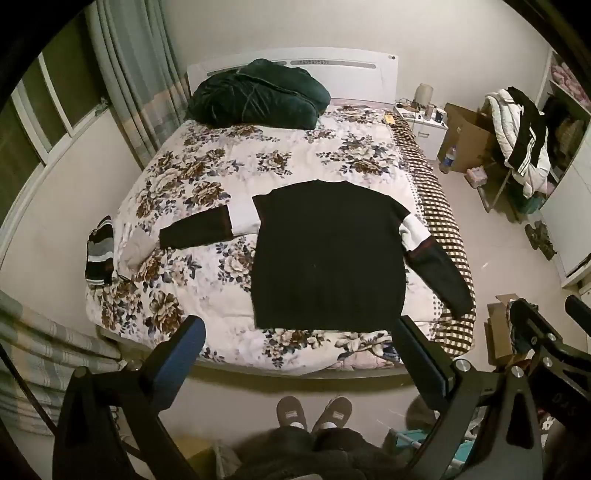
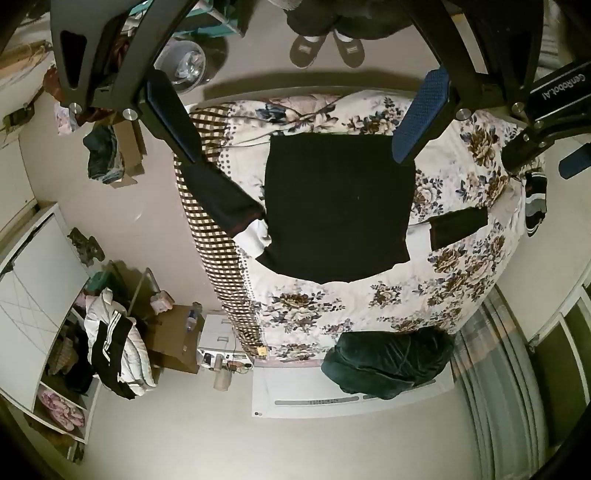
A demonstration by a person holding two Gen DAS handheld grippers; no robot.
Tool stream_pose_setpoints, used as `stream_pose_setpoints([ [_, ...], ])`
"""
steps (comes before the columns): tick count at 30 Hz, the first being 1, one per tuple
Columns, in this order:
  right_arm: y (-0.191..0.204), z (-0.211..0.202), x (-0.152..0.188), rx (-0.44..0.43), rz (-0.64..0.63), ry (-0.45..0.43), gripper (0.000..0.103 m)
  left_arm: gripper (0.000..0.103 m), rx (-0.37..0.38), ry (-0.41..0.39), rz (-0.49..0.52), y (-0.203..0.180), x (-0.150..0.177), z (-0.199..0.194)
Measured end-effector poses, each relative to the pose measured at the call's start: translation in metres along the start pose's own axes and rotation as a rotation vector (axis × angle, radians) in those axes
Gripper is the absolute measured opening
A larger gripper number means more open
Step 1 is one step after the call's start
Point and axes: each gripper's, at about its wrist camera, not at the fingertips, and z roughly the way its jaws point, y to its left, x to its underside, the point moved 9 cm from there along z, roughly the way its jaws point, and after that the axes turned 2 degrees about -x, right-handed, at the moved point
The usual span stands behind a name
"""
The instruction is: Fold small clothes
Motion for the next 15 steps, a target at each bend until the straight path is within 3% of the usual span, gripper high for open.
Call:
stream_pose_setpoints([
  [15, 0.0, 0.0003, -0.0006, 0.003, -0.004, -0.009, 0.103, 0.103, 0.002, -0.007, -0.003, -0.0001, -0.0005, -0.0002],
])
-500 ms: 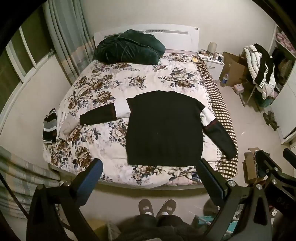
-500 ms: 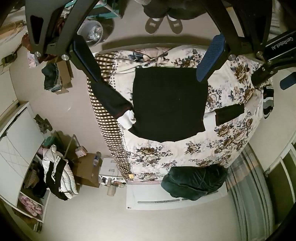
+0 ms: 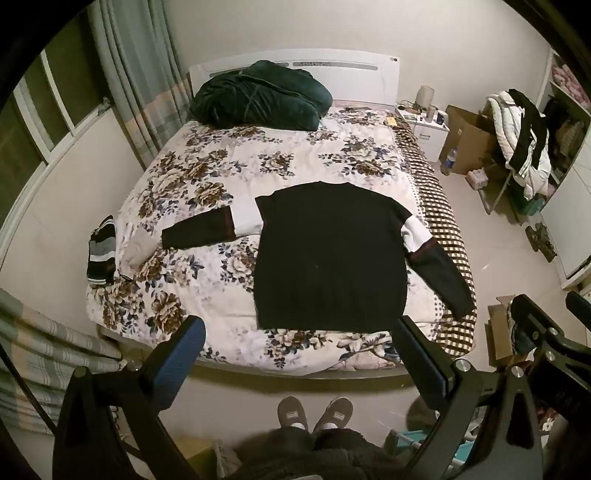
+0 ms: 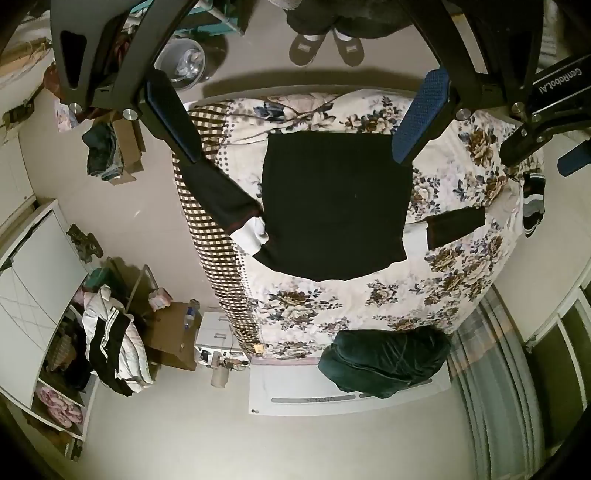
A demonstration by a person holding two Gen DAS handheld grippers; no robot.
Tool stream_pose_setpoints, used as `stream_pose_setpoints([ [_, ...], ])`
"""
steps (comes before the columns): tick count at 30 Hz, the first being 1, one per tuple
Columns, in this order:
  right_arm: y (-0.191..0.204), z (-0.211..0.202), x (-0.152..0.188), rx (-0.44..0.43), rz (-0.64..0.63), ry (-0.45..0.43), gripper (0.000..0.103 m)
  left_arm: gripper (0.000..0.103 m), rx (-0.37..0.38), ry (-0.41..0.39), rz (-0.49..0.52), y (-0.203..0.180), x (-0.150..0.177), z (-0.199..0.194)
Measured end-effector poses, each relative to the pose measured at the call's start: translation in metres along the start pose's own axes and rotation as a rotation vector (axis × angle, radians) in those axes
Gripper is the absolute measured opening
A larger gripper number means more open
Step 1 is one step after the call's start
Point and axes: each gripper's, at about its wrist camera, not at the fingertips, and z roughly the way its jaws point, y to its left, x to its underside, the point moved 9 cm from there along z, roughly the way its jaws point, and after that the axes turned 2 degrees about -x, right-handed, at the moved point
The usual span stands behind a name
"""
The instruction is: Fold small clothes
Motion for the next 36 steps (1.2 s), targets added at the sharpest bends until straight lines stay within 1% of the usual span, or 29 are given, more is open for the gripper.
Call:
stream_pose_setpoints([
  [3, 0.0, 0.001, 0.0, -0.001, -0.003, 0.0, 0.103, 0.103, -0.001, -0.002, -0.001, 0.0, 0.0, 0.0],
  [5, 0.004, 0.001, -0.005, -0.002, -0.003, 0.0, 0.103, 0.103, -0.002, -0.003, -0.004, 0.0, -0.001, 0.0],
  [8, 0.011, -0.011, -0.013, -0.004, -0.006, 0.002, 0.103, 0.103, 0.0, -0.003, -0.005, -0.001, -0.001, 0.0],
  [19, 0.01, -0.009, -0.011, -0.004, -0.009, 0.0, 0.103, 0.103, 0.004, -0.006, -0.009, 0.001, -0.002, -0.002],
  [23, 0.017, -0.011, -0.012, -0.004, -0.011, 0.001, 0.103, 0.103, 0.004, -0.008, -0.009, 0.001, -0.002, -0.002],
  [36, 0.013, -0.007, -0.008, -0.006, -0.013, 0.0, 0.103, 0.103, 0.006, -0.01, -0.01, 0.001, -0.002, -0.003],
])
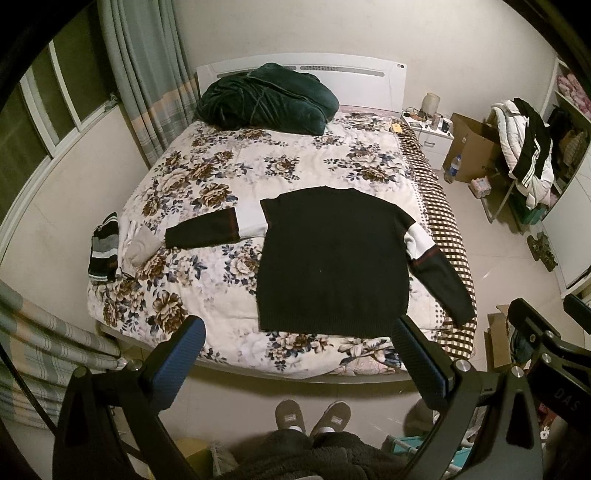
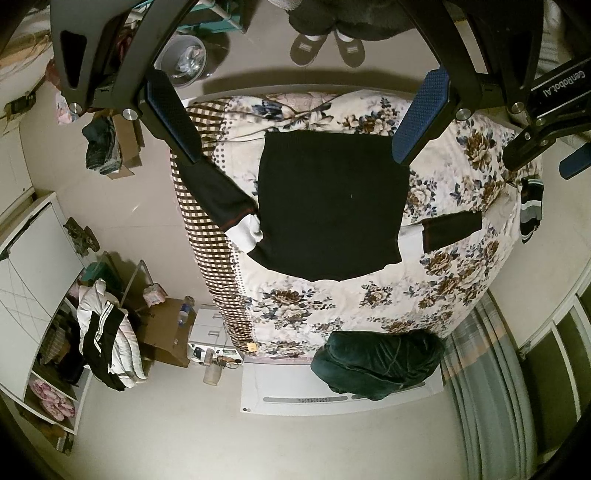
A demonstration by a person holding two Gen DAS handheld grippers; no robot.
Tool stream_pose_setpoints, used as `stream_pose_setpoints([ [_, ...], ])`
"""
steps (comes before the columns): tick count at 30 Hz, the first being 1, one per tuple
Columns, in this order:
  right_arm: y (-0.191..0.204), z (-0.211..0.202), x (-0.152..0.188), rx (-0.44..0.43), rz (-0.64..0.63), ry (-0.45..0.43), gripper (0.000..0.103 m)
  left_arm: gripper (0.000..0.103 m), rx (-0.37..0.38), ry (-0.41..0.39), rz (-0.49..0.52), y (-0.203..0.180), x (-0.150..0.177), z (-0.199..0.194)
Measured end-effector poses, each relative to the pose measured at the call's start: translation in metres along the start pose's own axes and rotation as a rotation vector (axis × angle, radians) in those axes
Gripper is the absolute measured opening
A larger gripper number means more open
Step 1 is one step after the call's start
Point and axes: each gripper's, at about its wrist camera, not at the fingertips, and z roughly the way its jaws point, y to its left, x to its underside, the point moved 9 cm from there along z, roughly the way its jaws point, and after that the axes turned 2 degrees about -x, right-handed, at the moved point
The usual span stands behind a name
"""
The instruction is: Fold small clothes
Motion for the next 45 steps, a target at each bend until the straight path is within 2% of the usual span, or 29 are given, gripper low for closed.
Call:
stream_pose_setpoints([
  [30, -0.003, 0.004, 0.001, -0.003, -0.003, 0.002, 0.103, 0.103, 0.0, -0.007, -0.002, 0.007, -0.001, 0.002],
  [43, 0.024, 0.003, -0.003, -0.011, -0.005, 0.011, 0.103, 0.103, 0.001, -0.004, -0.004, 0.011, -0.004, 0.001],
  [45, 0.014, 0.008, 0.001, -0.007, -0.005, 0.006, 0.103, 0.103, -0.003, -0.004, -0.005, 0.013, -0.007, 0.001],
])
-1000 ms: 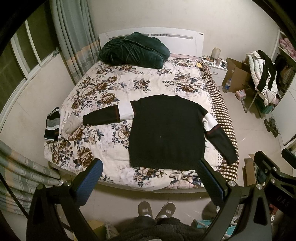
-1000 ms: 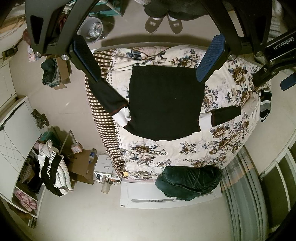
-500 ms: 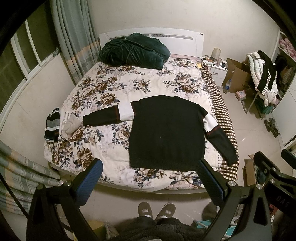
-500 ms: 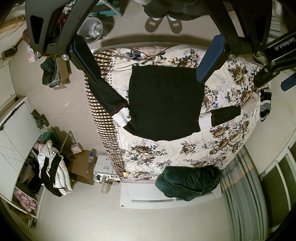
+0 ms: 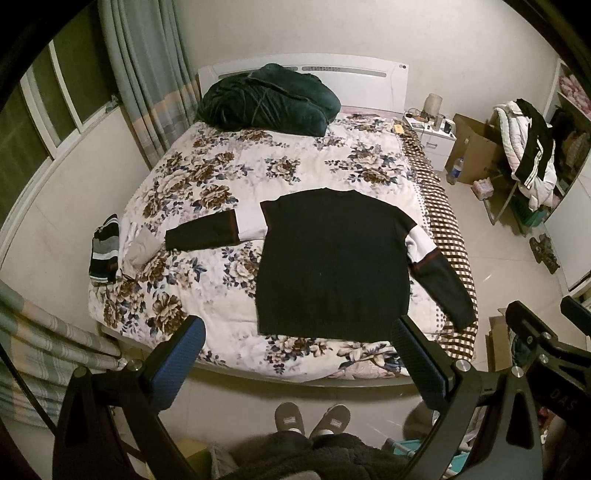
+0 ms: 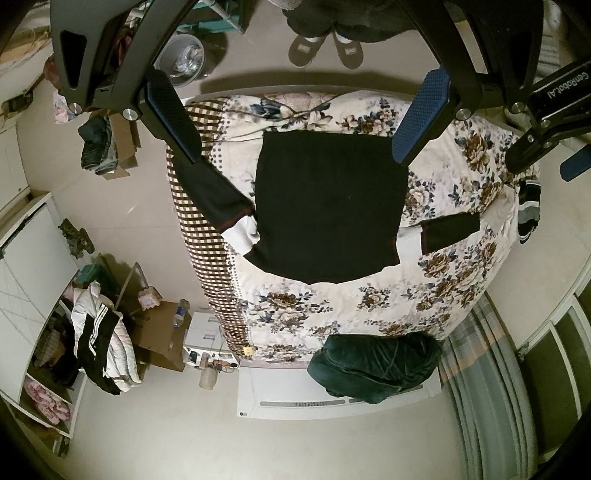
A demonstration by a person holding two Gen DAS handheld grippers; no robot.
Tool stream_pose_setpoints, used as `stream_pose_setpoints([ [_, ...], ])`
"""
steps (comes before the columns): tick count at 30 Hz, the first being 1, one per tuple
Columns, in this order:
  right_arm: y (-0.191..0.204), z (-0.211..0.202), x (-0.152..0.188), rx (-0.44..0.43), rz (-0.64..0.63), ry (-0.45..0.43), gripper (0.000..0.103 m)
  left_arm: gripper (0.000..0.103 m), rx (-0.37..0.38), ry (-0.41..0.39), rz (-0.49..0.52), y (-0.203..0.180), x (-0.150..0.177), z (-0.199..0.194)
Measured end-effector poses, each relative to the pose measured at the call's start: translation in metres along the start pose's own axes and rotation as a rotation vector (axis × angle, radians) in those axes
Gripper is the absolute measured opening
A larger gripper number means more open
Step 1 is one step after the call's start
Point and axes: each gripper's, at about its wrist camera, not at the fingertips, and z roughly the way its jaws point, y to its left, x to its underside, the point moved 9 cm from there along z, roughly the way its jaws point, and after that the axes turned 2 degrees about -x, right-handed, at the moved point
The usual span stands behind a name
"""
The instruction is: Fold small clothes
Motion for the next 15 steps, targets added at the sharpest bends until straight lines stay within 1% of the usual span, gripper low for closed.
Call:
stream_pose_setpoints([
  [2, 0.0, 0.005, 0.001, -0.003, 0.014, -0.003, 0.103, 0.103, -0.013, -0.016, -0.011, 0.003, -0.007, 0.003],
  [3, -0.002, 0.008, 0.0, -0.002, 0.025, -0.005, 0.103, 0.103, -0.028, -0.039, -0.021, 0.004, -0.013, 0.007],
  [4, -0.004, 0.014, -0.001, -0.002, 0.048, -0.009, 0.103, 0.103, -0.034, -0.046, -0.026, -0.004, -0.025, 0.008],
  [7, -0.025, 0.046, 0.003, -0.006, 0.122, 0.002, 0.103, 0.103, -0.053, -0.089, -0.055, -0.009, -0.043, 0.033],
  [9, -0.044, 0.083, 0.012, -0.007, 0.19, 0.028, 0.103, 0.103, -0.071, -0.083, -0.066, -0.015, -0.051, 0.058],
  [10, -0.054, 0.104, 0.018, -0.019, 0.233, 0.049, 0.103, 0.103, -0.084, -0.082, -0.066, -0.022, -0.048, 0.071],
  [11, -0.074, 0.128, 0.02, -0.041, 0.279, 0.068, 0.103, 0.103, -0.1, -0.081, -0.061, -0.025, -0.052, 0.087],
  [13, -0.096, 0.167, 0.034, -0.066, 0.374, 0.098, 0.103, 0.103, -0.128, -0.074, -0.042, -0.034, -0.055, 0.113],
  [15, -0.121, 0.212, 0.053, -0.068, 0.489, 0.129, 0.103, 0.103, -0.156, -0.051, -0.008, -0.045, -0.055, 0.145],
])
